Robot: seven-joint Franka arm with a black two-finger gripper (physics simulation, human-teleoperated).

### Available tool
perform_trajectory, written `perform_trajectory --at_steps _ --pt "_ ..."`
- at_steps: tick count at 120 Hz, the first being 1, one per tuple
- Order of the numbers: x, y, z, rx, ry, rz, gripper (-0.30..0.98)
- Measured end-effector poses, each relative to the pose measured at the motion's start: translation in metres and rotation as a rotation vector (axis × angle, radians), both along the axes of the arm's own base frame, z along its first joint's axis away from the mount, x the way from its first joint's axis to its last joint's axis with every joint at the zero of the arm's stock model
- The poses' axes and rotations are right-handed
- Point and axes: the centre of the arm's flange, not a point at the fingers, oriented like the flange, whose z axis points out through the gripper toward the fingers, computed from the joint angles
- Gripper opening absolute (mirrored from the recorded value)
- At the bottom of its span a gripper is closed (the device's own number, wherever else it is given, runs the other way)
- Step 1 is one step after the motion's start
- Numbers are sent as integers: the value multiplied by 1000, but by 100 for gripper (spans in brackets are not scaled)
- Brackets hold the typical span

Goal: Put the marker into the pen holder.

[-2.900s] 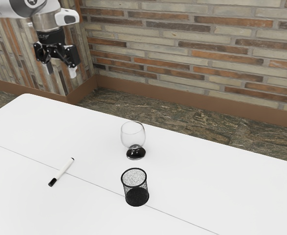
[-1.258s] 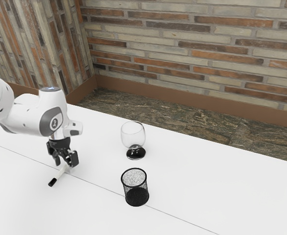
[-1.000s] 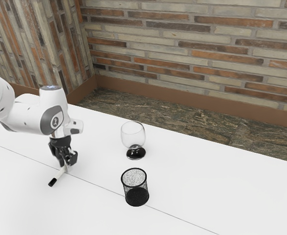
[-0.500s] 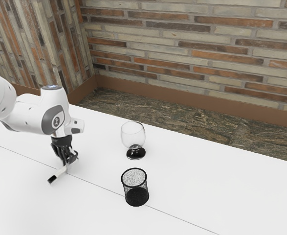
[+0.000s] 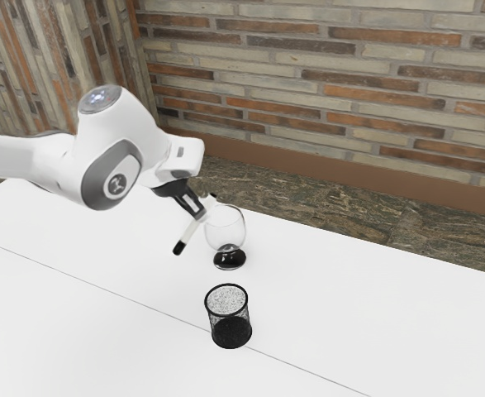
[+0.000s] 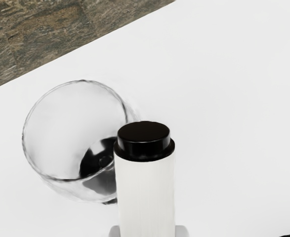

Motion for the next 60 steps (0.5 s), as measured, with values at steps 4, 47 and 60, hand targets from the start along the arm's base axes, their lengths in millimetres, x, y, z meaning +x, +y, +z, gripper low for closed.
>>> perform_trajectory --at_steps 4,47,60 --pt "-2 -19 -1 -4 -10 -30 -3" --pt "-28 -72 -36 -71 -116 -82 -4" --pt "-35 -81 -38 -86 -150 -90 -4"
